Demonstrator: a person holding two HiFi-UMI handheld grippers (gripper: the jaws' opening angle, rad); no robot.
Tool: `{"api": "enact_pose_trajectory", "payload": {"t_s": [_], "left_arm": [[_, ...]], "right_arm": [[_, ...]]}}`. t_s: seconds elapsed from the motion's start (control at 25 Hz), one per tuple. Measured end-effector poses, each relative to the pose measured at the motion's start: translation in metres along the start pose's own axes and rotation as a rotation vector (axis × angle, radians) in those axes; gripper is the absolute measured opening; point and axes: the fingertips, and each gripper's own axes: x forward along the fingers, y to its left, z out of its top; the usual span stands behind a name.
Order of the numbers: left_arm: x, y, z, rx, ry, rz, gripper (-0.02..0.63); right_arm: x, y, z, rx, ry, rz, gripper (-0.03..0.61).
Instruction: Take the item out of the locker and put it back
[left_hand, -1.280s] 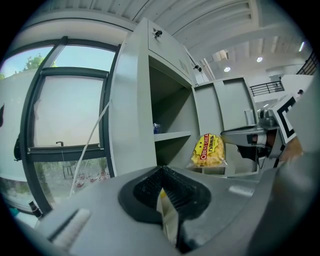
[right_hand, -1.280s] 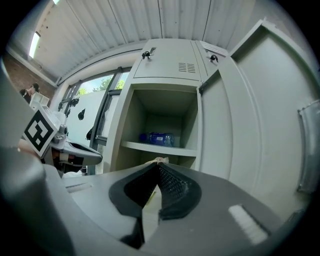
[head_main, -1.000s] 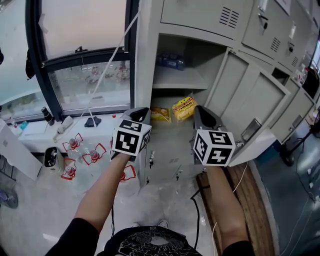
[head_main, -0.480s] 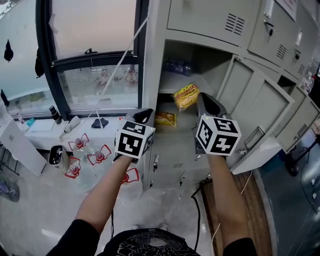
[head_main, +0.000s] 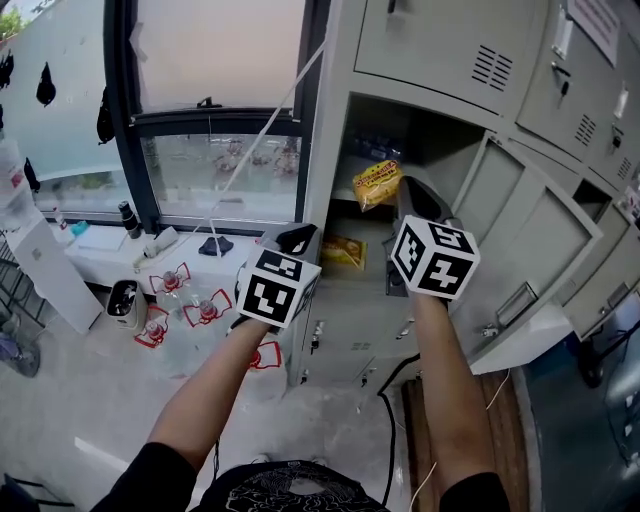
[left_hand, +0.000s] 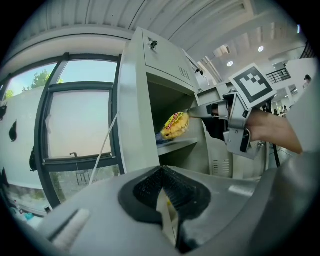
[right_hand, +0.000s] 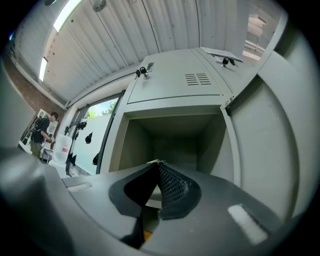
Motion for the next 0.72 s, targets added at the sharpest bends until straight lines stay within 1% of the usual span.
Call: {"api": "enact_pose_trajectory", "payload": {"t_s": [0.24, 0.52, 0.64, 0.72], "left_arm": [[0.001, 0.001, -0.002, 0.002, 0.018, 0.05, 0.008], [0.005, 0.005, -0.008, -0.01, 0.038, 0.109, 0.008], [0.006, 0.008, -0.013, -0.014, 0.046, 0.141, 0.008], [0.008, 0.008, -0.014, -0.016, 0.051, 0.155, 0.008]], "right_arm": [[0.025, -0.006, -0.005, 0.055, -0.006, 0.028, 0.021], [0.049, -0.02, -0.018, 0.136, -0.016, 0.029, 0.021], [0.056, -0.024, -0.025, 0.161, -0.018, 0.027, 0.021], [0.059, -0.026, -0.029, 0.159, -0.018, 0.023, 0.021]]}}
